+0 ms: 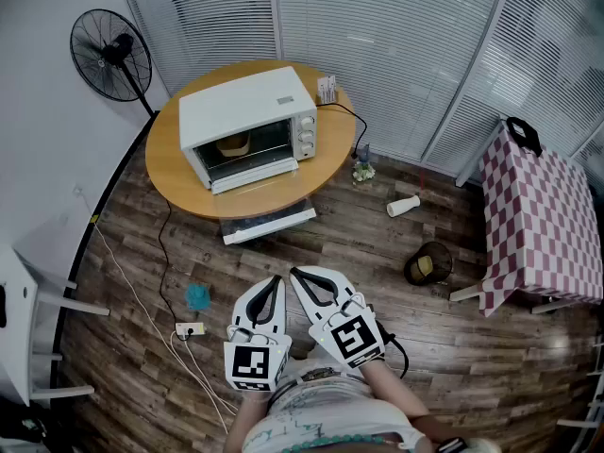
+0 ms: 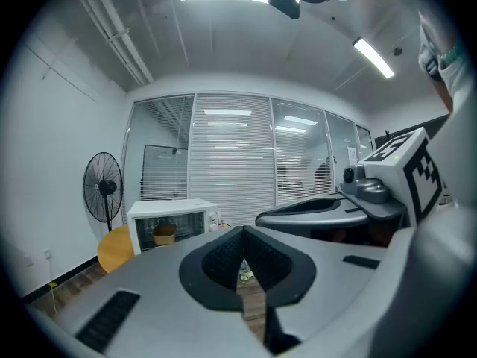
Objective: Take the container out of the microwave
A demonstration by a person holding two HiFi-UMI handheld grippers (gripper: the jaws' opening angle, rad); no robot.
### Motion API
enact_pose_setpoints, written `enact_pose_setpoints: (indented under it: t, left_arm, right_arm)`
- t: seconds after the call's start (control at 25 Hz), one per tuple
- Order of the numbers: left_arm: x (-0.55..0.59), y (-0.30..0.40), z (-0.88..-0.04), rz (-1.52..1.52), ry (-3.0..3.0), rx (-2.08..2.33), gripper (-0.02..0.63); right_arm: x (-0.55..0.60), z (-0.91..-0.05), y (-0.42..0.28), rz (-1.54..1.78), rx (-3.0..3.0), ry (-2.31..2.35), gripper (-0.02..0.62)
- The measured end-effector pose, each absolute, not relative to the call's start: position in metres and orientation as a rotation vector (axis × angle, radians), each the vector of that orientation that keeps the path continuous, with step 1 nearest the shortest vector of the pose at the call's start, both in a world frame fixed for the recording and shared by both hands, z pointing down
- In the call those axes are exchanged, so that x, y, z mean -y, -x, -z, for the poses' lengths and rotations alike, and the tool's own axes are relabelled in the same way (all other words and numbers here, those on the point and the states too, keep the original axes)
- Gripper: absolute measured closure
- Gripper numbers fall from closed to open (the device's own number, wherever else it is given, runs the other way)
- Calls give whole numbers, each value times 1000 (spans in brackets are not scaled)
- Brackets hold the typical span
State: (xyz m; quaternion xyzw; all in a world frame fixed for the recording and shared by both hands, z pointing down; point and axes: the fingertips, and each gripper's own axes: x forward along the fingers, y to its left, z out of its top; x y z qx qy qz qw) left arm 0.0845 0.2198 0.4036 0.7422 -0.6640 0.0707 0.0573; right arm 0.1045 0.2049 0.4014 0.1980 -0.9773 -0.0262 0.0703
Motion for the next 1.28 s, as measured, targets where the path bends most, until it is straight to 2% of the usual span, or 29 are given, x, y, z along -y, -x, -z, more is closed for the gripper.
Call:
enact_pose_setpoints:
  t: [0.68, 1.28]
  left_arm:
    - [-222, -100, -421, -241, -2206, 1987, 592]
    - [-157, -55, -413, -237, -2308, 1903, 592]
  right_arm:
    - [-204, -420, -121, -13, 2941, -518, 603]
    - [-146, -416, -78, -25, 2901, -647, 603]
